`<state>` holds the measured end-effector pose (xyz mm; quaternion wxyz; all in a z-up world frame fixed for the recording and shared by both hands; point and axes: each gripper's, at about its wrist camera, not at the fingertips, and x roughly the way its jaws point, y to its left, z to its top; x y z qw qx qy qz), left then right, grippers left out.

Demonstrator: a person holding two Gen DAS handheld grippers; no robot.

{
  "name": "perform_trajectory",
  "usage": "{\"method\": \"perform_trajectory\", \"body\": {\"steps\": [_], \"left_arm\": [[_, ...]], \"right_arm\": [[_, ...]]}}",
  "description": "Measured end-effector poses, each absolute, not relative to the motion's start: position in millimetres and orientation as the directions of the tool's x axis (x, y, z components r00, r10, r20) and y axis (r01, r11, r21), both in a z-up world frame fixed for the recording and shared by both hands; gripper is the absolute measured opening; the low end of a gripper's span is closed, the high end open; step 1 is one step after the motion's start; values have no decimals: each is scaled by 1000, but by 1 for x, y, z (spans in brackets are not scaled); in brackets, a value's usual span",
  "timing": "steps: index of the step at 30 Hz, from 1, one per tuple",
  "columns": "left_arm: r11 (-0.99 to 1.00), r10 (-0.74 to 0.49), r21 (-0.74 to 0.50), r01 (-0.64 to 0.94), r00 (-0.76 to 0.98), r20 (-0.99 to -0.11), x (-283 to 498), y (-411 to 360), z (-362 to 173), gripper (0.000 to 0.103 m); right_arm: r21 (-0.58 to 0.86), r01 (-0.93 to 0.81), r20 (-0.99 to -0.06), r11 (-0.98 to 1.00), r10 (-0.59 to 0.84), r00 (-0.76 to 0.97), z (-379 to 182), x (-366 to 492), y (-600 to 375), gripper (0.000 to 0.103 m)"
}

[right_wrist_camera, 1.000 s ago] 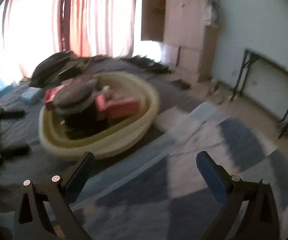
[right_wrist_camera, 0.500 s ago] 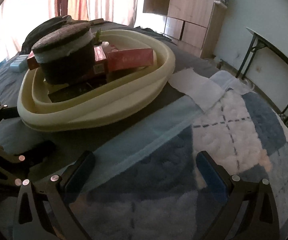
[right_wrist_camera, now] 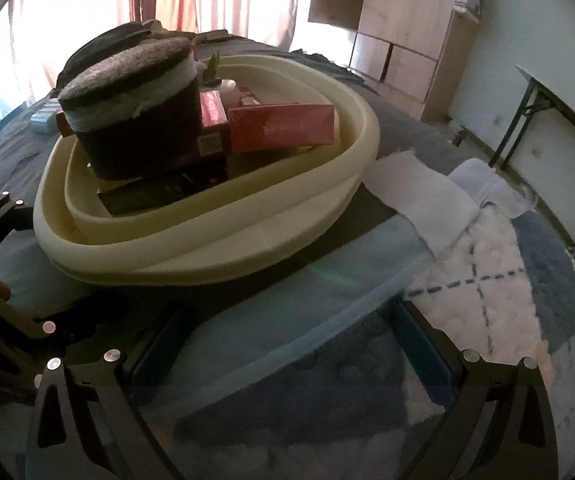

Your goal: Organize rigid objects

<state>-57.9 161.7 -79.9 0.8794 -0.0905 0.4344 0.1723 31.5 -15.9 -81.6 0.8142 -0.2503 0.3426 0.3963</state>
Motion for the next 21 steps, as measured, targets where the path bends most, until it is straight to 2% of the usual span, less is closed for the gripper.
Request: {"method": "perform_trajectory", "body": {"steps": [21], "left_arm": [[924, 215, -20, -381, 564, -797, -60, 159, -81, 103]], "right_arm": [[-144, -817, -754, 559, 473, 457, -77, 24, -19, 103]]}}
